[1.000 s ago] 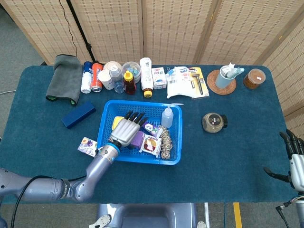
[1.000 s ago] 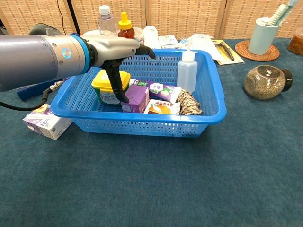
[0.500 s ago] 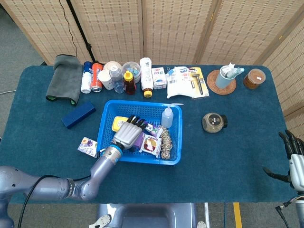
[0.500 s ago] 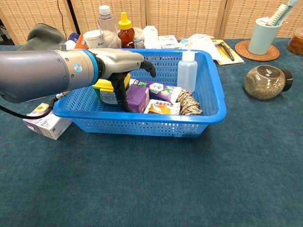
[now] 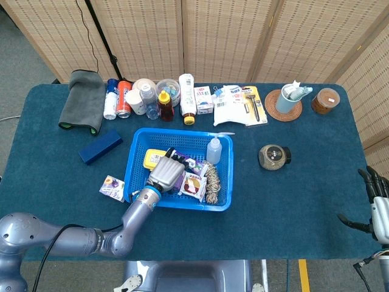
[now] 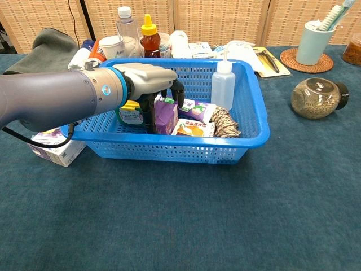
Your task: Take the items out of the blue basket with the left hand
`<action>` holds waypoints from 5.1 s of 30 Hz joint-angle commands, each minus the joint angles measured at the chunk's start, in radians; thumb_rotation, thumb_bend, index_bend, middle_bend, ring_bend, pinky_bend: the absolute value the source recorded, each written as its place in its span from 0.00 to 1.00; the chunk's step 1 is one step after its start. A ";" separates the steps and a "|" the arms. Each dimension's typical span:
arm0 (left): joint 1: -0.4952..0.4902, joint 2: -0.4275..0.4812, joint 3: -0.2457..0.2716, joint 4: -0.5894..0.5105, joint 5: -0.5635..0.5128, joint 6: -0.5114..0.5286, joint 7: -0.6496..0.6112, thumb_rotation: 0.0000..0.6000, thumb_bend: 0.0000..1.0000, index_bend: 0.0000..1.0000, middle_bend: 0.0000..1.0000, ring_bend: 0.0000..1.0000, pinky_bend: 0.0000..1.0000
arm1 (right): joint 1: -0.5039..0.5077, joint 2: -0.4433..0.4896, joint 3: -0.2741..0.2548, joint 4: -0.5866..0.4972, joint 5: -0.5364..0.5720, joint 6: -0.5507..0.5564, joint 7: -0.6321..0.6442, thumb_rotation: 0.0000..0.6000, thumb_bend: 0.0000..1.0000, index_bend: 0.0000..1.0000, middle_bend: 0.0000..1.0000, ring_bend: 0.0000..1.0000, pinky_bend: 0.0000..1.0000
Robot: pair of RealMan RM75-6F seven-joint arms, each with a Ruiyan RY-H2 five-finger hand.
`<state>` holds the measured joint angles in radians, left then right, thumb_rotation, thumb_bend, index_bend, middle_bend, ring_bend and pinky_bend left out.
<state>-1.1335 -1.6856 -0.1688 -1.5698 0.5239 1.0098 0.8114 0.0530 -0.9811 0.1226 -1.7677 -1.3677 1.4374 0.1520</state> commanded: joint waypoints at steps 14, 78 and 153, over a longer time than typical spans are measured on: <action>0.003 -0.013 -0.003 0.001 0.025 0.036 0.003 1.00 0.20 0.53 0.44 0.37 0.00 | 0.000 0.003 0.001 0.002 0.001 -0.002 0.012 1.00 0.00 0.00 0.00 0.00 0.00; 0.413 0.331 0.038 -0.079 0.244 0.112 -0.357 1.00 0.13 0.02 0.00 0.00 0.00 | -0.003 0.008 -0.037 -0.025 -0.070 0.006 -0.014 1.00 0.00 0.00 0.00 0.00 0.00; 0.139 -0.052 -0.030 0.196 0.168 -0.009 -0.161 1.00 0.37 0.49 0.31 0.39 0.45 | 0.021 0.009 -0.011 -0.003 0.016 -0.051 0.025 1.00 0.00 0.00 0.00 0.00 0.00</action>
<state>-0.9944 -1.7374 -0.1989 -1.3744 0.6921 1.0008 0.6506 0.0745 -0.9717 0.1120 -1.7706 -1.3514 1.3861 0.1771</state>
